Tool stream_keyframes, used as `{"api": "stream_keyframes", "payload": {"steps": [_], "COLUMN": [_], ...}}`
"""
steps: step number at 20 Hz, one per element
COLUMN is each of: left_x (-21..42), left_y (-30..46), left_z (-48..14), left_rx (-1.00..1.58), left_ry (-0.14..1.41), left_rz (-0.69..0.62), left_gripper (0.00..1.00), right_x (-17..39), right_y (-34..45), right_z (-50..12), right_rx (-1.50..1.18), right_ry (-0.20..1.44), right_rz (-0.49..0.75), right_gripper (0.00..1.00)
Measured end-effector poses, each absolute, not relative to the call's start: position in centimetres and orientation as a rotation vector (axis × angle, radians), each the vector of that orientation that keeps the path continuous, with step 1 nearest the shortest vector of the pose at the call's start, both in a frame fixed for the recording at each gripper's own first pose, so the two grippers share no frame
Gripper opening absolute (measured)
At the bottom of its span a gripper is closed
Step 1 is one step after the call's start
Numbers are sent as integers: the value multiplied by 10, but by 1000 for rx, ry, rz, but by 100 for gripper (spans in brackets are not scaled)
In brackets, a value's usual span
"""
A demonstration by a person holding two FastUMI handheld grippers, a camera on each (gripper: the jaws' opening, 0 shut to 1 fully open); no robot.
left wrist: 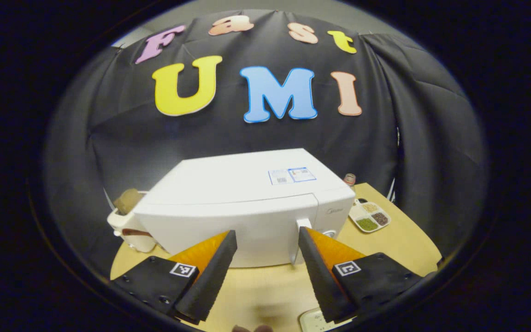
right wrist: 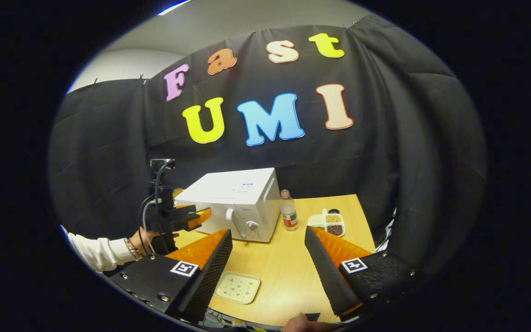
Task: Open the microwave oven with the left hand, put the food in, and close the microwave oven.
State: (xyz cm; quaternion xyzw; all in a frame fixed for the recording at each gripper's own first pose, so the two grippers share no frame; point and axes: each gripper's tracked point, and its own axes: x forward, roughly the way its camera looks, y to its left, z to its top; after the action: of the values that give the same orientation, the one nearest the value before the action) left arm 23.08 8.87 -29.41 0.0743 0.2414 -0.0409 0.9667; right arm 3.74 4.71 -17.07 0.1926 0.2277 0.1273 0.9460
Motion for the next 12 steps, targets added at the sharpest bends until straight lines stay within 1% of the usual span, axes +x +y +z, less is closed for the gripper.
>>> {"api": "stream_keyframes", "payload": {"steps": [2, 3, 4, 5, 6, 8, 10, 12], "left_x": [205, 191, 177, 165, 150, 124, 108, 99], "left_y": [95, 99, 104, 109, 113, 130, 152, 166], "left_z": [-227, -190, -153, -117, -91, -48, -8, 21], "left_rx": [196, 194, 164, 98, 17, -79, -82, -64], "left_ry": [413, 364, 312, 250, 219, 192, 139, 76], "left_rz": [-75, -70, -56, -48, -48, -47, -46, -53], "left_gripper": [94, 97, 97, 100, 100, 100, 99, 94], "right_x": [49, 57, 66, 73, 77, 83, 85, 84], "right_y": [57, 55, 50, 52, 55, 62, 60, 68], "right_z": [-155, -141, -123, -106, -90, -67, -37, -13], "right_rx": [392, 375, 358, 335, 300, 210, 148, 144], "right_ry": [450, 413, 350, 296, 264, 231, 189, 150], "right_rz": [277, 253, 206, 184, 167, 151, 109, 81], "right_gripper": [97, 97, 97, 97, 96, 96, 97, 97]}}
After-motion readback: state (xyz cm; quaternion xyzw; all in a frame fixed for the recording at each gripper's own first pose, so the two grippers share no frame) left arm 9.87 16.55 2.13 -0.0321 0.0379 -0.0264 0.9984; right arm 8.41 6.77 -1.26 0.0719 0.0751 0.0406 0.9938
